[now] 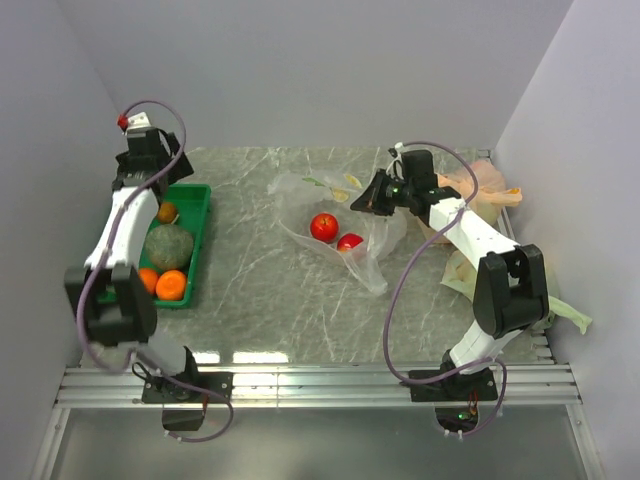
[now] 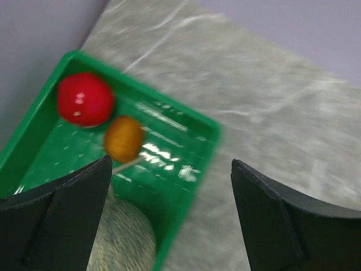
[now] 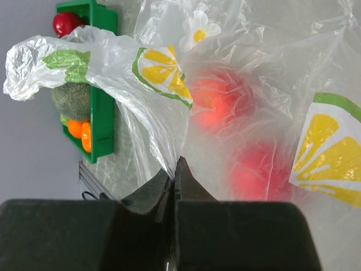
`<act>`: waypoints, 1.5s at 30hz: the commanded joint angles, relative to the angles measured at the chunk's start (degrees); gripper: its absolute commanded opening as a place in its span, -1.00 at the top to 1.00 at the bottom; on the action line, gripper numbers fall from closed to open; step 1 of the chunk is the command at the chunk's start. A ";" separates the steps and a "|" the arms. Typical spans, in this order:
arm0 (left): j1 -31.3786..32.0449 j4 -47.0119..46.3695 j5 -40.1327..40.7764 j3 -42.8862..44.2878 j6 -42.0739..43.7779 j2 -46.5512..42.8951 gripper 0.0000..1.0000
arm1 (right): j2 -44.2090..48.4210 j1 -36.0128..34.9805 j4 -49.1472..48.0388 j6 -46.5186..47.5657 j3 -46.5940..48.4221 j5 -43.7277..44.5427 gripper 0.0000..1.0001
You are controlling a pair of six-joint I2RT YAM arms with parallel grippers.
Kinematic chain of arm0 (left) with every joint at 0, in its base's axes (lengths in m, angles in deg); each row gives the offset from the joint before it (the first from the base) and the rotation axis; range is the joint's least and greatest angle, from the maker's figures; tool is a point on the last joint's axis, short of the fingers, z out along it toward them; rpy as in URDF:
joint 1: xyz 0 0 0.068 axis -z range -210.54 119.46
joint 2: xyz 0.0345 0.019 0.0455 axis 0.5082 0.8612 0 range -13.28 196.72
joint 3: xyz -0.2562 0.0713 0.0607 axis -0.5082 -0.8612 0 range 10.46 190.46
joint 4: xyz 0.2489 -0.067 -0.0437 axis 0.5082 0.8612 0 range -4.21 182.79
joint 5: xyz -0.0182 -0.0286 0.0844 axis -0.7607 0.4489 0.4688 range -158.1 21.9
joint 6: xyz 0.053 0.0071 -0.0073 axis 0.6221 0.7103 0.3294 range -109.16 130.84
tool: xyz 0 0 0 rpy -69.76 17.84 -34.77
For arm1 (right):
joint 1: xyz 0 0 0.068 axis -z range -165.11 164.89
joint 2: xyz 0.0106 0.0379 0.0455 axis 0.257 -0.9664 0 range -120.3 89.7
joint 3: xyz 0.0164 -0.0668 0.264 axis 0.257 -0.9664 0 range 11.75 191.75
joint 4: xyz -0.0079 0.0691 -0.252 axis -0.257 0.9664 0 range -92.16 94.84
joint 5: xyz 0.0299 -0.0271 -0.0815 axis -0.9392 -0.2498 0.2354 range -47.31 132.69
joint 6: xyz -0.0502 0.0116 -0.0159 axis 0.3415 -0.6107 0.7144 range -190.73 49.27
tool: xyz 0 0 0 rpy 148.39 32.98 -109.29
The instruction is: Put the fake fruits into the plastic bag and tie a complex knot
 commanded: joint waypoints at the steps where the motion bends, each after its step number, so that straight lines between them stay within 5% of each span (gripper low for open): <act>1: -2.58 6.81 8.41 5.97 -2.50 9.88 -0.83 | -0.58 0.46 0.89 2.26 2.34 -1.38 1.00; 6: -5.57 10.86 7.81 10.91 -6.54 17.98 -0.77 | -1.19 0.37 2.56 3.93 2.96 -1.74 1.00; 21: -12.78 12.44 3.33 -0.34 -13.49 12.98 -0.54 | -1.89 0.46 2.39 3.85 2.96 -2.88 1.00; 45: -17.08 7.08 1.13 -2.10 -20.87 22.38 -0.54 | -2.42 0.46 2.83 4.29 3.22 -4.02 1.00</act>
